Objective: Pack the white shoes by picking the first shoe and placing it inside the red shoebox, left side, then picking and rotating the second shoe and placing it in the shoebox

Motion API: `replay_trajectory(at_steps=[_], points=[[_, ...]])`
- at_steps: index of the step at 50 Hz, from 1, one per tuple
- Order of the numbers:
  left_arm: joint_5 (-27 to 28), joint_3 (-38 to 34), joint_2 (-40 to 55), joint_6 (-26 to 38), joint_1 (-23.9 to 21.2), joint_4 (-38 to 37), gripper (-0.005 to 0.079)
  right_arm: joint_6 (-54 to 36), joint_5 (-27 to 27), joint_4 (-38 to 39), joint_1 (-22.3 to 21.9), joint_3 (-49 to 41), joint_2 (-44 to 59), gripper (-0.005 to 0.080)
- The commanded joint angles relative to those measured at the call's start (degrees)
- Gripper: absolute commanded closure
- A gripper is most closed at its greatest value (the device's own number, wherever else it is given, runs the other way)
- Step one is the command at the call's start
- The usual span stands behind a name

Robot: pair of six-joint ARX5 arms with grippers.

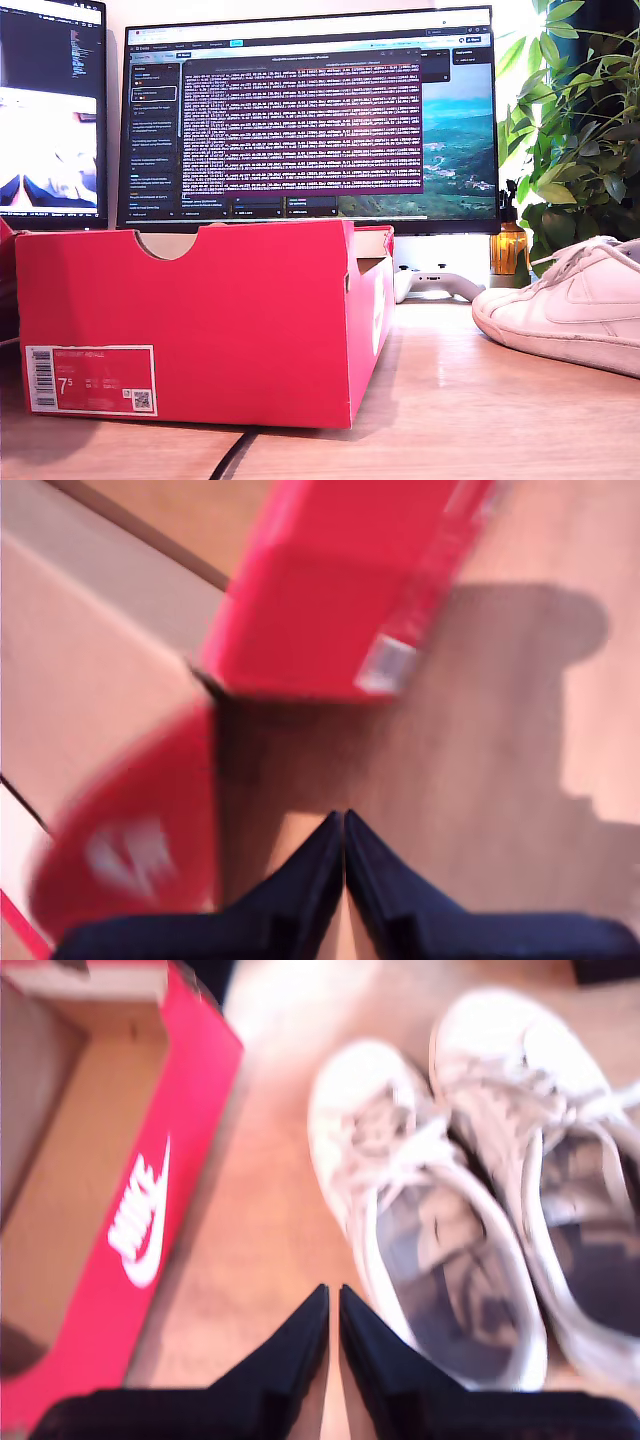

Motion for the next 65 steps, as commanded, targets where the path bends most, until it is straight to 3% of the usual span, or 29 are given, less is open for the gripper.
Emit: replay_trajectory(at_steps=[1,14,21,26,33,38,46,56,65], points=[[0.07,0.46,1.40,0.22,-0.31,3.10,0.0762,-1.22,0.00,-1.99,0.26,1.44,0.63,0.0763],[1.73,0.46,6.99,-0.46,-0.31,8.83,0.0762,-7.26,0.00,-5.53,0.31,1.73,4.35,0.0684],[4.31,0.46,7.63,-0.44,-0.61,9.31,0.0762,-10.99,0.37,-4.20,2.03,1.73,8.15,0.0536],[4.61,0.46,7.61,-0.46,-0.74,9.90,0.0762,-13.86,0.81,-3.56,3.67,1.73,11.67,0.0480],[4.63,0.46,7.63,-0.44,-1.01,9.90,0.0762,-18.56,4.20,-3.08,6.67,1.73,17.00,0.0463],[4.63,0.46,7.63,-0.44,-1.01,9.88,0.0762,-19.34,11.56,-3.28,8.72,1.73,20.00,0.0456],[5.09,0.46,7.63,-0.59,-1.05,9.88,0.0762,-20.57,19.08,-3.15,10.43,1.73,23.41,0.0443],[5.49,0.46,7.58,-0.59,-1.05,9.90,0.0762,-20.02,18.67,-5.66,10.27,1.66,26.32,0.0443],[5.46,0.46,7.58,-0.61,-1.05,9.88,0.0762,-20.09,14.01,-5.20,9.90,1.55,30.53,0.0452]])
